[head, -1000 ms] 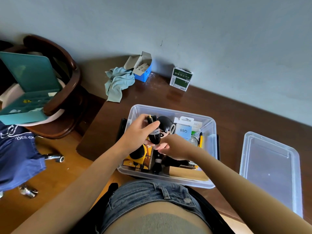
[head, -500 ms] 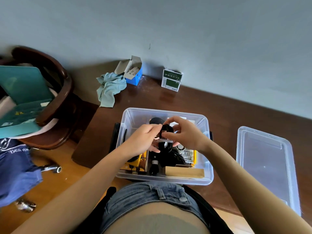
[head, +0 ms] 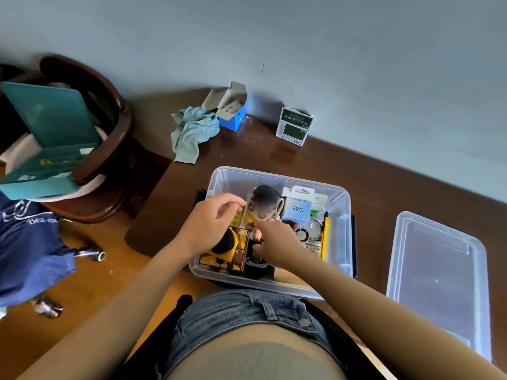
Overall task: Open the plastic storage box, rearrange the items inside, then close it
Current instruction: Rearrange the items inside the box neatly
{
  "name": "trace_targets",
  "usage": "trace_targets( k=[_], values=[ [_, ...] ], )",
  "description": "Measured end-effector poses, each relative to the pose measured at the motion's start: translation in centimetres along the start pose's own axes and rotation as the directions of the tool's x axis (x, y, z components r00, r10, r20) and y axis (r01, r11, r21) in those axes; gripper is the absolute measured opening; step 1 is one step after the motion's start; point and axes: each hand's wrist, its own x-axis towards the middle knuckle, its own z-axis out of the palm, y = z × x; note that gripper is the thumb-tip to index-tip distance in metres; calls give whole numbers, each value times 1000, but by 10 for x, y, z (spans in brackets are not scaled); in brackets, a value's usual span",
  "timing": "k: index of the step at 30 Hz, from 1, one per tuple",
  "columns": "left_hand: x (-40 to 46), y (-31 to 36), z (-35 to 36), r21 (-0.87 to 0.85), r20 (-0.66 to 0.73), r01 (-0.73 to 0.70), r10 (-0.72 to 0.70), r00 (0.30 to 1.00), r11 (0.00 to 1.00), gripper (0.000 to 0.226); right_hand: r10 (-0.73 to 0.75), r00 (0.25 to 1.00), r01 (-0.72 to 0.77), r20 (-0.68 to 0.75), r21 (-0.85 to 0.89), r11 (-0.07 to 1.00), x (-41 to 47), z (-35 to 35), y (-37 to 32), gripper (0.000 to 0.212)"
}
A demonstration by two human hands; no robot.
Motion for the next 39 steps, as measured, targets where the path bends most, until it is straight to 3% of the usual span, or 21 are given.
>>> trace_targets(
  k=[4,10,13,23,28,32,36,39],
  values=[
    [-1,-1,3,14,12,-6,6,1000,1000,21,26,1000,-25,9,-125,992,6,13,-4,18],
    [-3,-1,4,-20,58,8,-6,998,1000,20,-24,981,51,191,-139,989,14,21,5,24],
    [-2,-1,3,-21,71,8,-7,997,1000,21,-57,979,90,196,-163,982,15,21,12,31],
    [1,-3,2,-29,96,13,-10,995,999,22,-64,953,140,296,-244,960,25,10,11,9],
    [0,-3,-1,-19,90,-6,8,996,1000,27,-122,958,177,258,-205,963,25,11,16,38],
    [-1,-3,-1,-25,104,0,3,995,1000,27,-120,941,205,316,-253,945,27,7,15,33],
    [-1,-2,-2,-13,125,2,-1,992,1000,27,-103,936,170,337,-176,970,24,-6,14,39],
    [-2,-3,-4,11,133,6,-7,991,1000,27,-67,976,65,208,17,998,12,-19,18,36]
  ],
)
